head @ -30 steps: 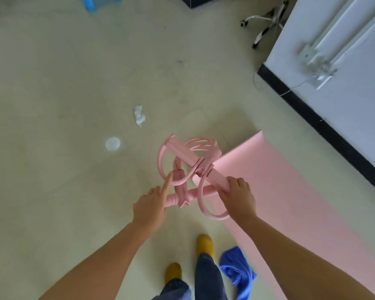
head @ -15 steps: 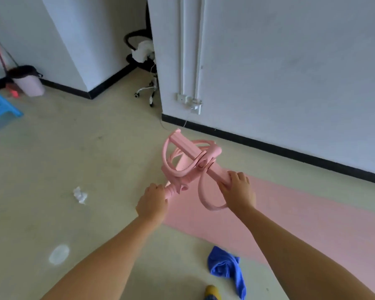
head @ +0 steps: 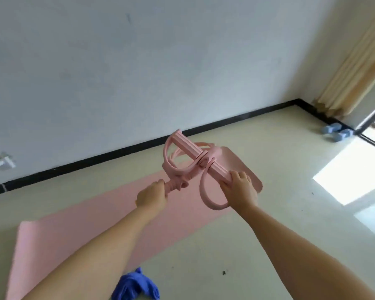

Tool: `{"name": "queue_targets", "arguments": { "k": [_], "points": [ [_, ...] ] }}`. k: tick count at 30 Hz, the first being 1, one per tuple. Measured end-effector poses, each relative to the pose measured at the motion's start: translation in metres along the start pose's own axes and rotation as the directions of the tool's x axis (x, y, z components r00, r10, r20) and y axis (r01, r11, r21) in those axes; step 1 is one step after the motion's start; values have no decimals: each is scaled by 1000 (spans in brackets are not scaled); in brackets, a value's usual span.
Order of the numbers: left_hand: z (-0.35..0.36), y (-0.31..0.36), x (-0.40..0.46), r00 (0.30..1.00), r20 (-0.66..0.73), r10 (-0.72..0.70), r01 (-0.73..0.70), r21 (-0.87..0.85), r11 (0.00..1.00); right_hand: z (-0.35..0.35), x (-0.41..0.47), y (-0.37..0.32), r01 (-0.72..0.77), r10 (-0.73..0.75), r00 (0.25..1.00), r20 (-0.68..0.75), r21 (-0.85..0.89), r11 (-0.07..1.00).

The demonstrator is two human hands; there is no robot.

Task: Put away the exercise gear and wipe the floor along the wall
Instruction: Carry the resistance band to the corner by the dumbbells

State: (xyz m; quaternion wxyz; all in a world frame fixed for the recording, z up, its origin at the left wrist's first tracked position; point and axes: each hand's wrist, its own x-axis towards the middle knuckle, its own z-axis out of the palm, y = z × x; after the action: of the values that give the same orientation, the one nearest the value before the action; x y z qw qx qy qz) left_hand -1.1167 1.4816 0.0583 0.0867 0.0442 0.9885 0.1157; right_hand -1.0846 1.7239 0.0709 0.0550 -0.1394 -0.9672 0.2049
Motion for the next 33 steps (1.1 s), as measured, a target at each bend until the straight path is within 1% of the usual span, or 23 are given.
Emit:
{"name": "queue_targets", "arguments": {
  "k": [3,6,9,12,16,21,24,26,30,33],
  "points": [
    [26,121,34,985,36,171,-172,2,985,-57,19,114,-141,140,989,-41,-4,990],
    [40,230,62,945,41,324,-324,-12,946,-110,35,205,-253,248,963,-103,-32,967],
    [53,315,88,910,77,407,-405,-35,914,-144,50,270,-346,336,929,-153,-47,937],
    [67,379,117,869,128,478,-478,-34,878,-160,69,322,-415,403,898,-177,-36,909],
    [81,450,169,830,169,531,-534,-32,845,-172,119,384,-463,449,872,-192,-32,886],
    [84,554,266,792,156,590,-604,58,795,-199,225,455,-480,463,860,-215,-30,877],
    [84,611,324,771,196,606,-626,60,778,-219,285,491,-499,481,850,-215,-35,866],
    [87,653,361,758,194,623,-642,47,766,-234,318,517,-527,505,828,-244,-30,849],
    [100,746,415,701,222,678,-704,56,708,-259,370,584,-591,569,782,-254,-11,807],
    [120,816,454,664,249,705,-741,99,664,-277,414,643,-616,591,762,-266,-17,787]
  ]
}}
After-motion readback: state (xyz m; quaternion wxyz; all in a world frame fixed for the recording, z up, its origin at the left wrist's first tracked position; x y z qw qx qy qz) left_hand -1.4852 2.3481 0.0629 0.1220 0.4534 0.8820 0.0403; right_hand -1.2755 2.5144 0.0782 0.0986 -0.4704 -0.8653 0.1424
